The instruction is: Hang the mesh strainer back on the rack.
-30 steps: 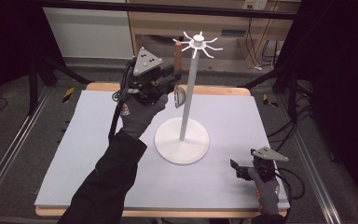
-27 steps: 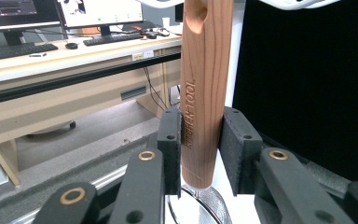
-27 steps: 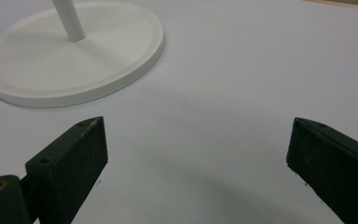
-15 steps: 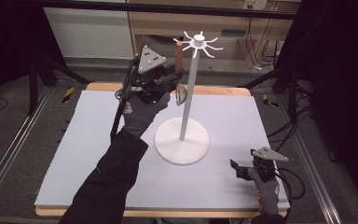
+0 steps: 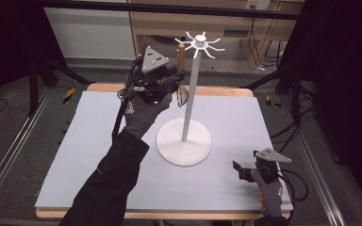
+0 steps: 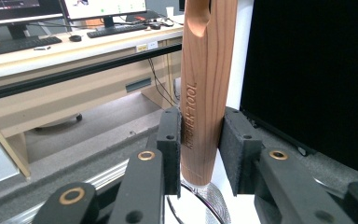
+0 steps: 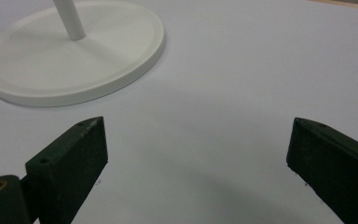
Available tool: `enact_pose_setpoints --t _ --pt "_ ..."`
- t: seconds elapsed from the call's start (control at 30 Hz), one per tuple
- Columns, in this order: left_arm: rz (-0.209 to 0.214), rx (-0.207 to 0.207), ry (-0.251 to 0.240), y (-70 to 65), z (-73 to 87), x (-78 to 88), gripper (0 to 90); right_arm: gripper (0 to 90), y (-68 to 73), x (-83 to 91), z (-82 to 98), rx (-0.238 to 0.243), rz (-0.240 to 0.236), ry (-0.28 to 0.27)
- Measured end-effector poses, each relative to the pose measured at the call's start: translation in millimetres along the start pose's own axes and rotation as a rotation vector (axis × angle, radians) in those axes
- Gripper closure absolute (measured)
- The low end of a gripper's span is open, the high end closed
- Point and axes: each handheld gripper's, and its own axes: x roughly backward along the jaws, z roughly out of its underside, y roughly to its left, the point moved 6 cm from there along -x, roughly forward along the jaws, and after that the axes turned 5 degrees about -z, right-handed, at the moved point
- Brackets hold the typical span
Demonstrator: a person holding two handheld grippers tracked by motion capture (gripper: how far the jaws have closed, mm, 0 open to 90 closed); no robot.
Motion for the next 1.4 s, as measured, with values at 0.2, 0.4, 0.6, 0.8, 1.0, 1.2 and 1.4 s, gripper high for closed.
enact_pose_setpoints --t 0.2,0.4,0.6,0.8,1.0,1.2,1.4 --pt "0.016 0.021 -0.081 4.7 -0.8 -0.2 54.0 5.6 -0.1 0.3 0.0 -0.003 0.001 -0.002" --pt "0.053 0.029 -0.104 8.5 5.0 10.5 45.6 5.6 -0.5 -0.3 0.3 0.002 0.006 0.002" --pt "0.053 0.013 -0.114 16.6 15.9 22.5 43.9 5.6 -0.8 -0.6 0.4 0.002 0.008 0.002" --pt "0.055 0.034 -0.086 26.2 35.9 38.3 43.1 5.6 -1.0 -1.0 0.8 0.009 0.01 0.005" --pt "0.047 0.051 -0.056 39.2 61.3 50.2 43.0 5.5 -0.6 -2.7 2.1 0.014 0.015 0.012" --pt "0.032 0.068 -0.016 52.5 98.7 56.8 42.6 5.5 -0.7 -2.7 2.5 0.01 0.011 0.011" --pt "0.005 0.108 0.058 68.9 148.5 61.4 42.0 5.5 -1.3 -2.9 3.7 0.005 0.016 0.015"
